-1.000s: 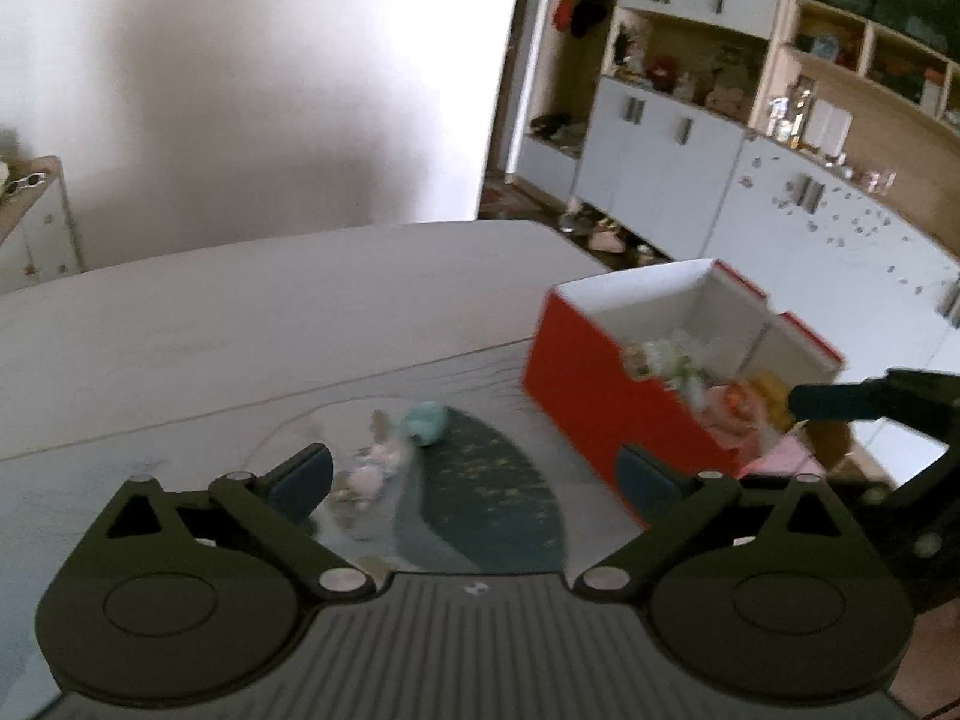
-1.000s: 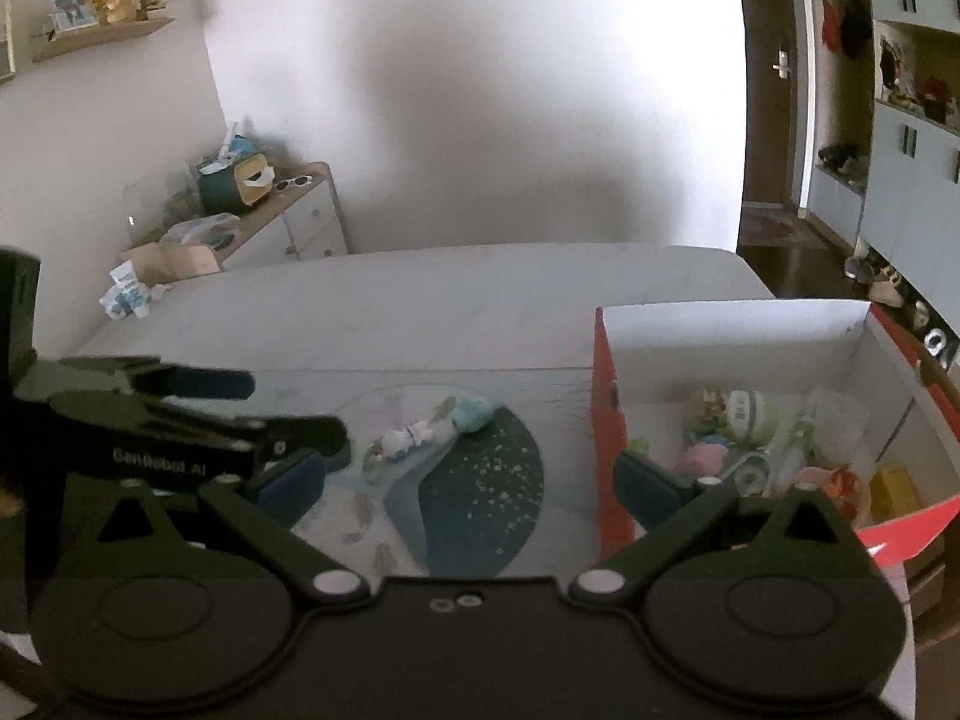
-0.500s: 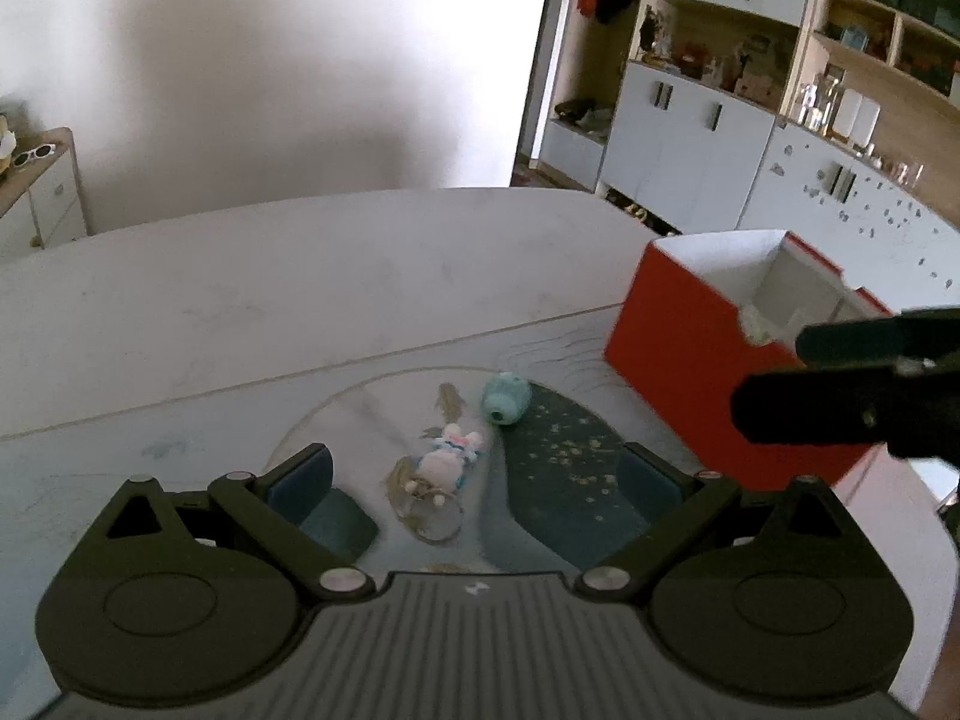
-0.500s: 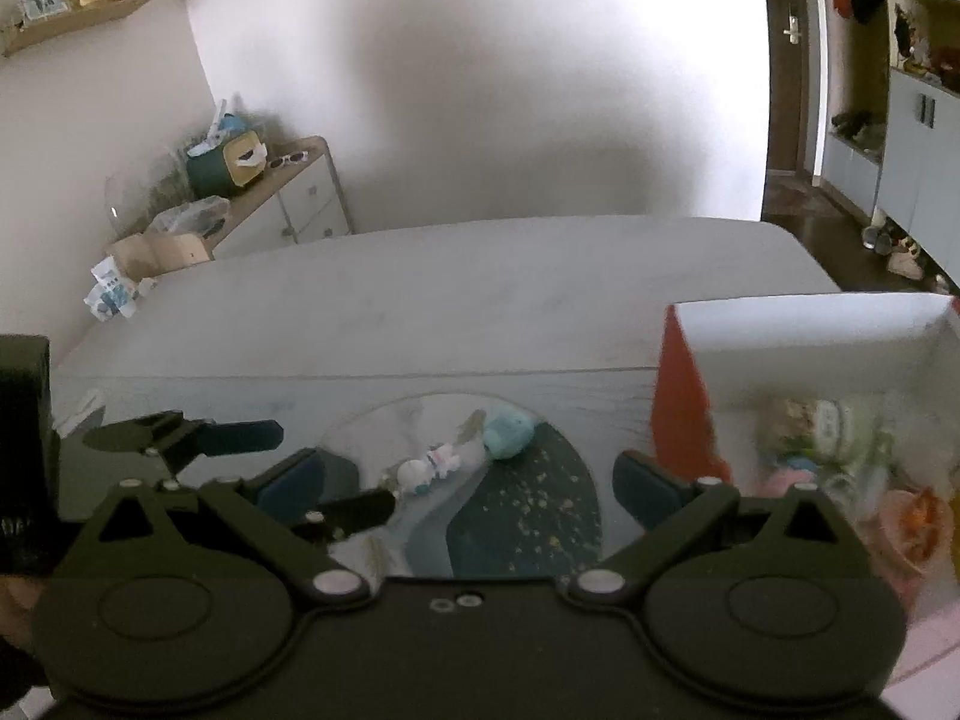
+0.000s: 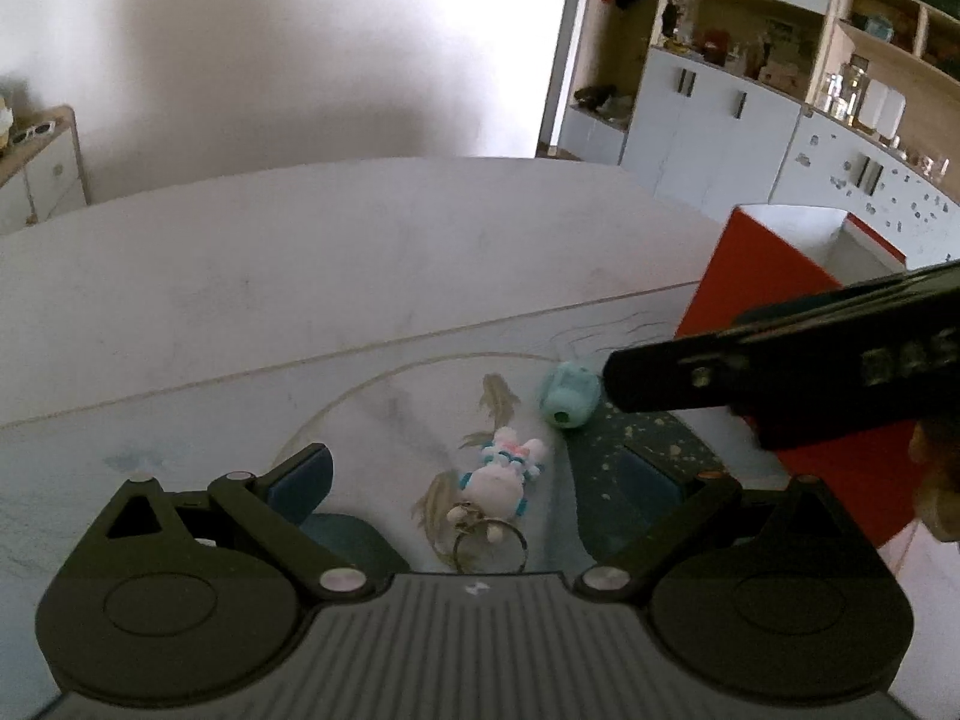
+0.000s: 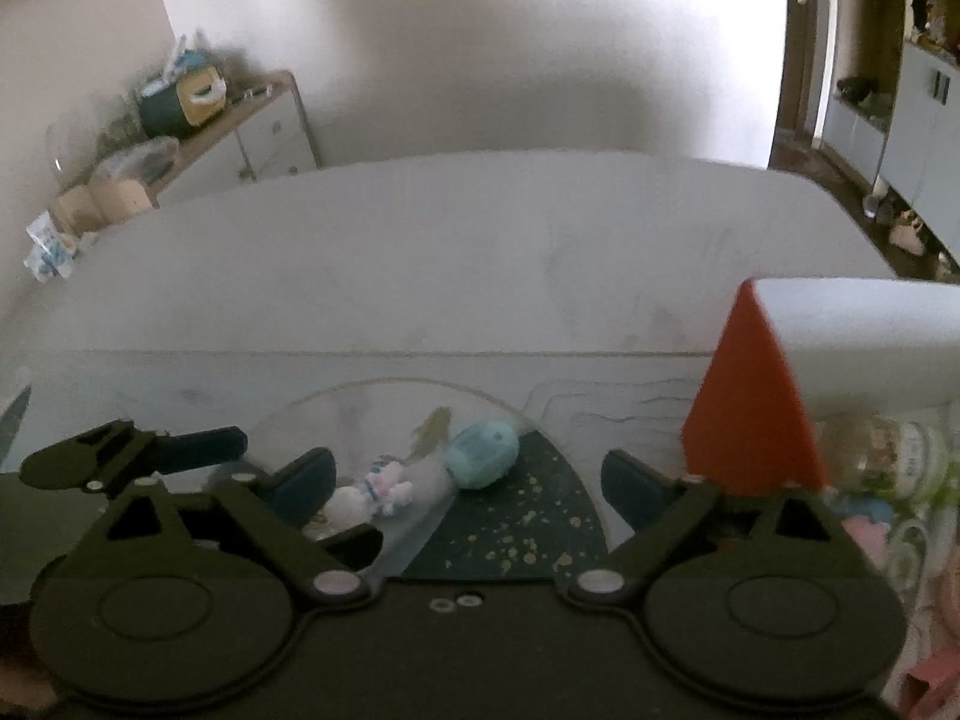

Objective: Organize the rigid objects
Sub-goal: 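Grasp the white bunny keychain with the left tool while the right tool grasps the teal blob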

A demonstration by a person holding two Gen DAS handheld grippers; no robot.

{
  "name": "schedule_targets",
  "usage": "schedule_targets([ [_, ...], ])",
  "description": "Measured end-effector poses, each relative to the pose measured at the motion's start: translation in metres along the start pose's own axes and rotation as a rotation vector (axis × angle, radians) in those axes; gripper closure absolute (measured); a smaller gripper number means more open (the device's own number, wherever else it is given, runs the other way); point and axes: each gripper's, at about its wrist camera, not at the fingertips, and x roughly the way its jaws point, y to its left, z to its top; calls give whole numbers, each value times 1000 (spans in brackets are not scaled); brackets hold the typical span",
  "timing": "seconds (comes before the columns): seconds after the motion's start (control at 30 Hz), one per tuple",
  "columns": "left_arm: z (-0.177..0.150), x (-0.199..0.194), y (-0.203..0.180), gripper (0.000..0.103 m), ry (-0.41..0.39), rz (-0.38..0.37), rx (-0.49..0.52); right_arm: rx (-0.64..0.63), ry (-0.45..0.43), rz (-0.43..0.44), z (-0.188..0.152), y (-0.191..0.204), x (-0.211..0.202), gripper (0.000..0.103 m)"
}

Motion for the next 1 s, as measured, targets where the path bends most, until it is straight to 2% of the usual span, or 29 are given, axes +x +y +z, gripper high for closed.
schedule_targets([
  [0.1,0,7,0,2,9,-5,5,-18,26,-7,2,-2,13,16],
  [0.17,-1,10,-2,2,1,-1,25,-29,44,-14,2,-3,20,23],
  [0.4,-4,15,-6,3,9,3,37,-61,76,-15,2,-4,34,33],
  [0.6,-4,16,-9,24,10,3,43,-72,83,-4,1,-2,37,42],
  [0.73,-4,18,-13,49,33,15,67,-78,82,-1,0,-3,38,51],
  [0.8,-6,17,-16,52,33,32,89,-74,82,0,-1,-5,37,55],
  [0.93,-6,15,-19,63,38,18,97,-74,83,8,2,-4,38,65],
  [1.0,-6,14,-21,67,42,16,101,-70,85,14,2,-5,38,65],
])
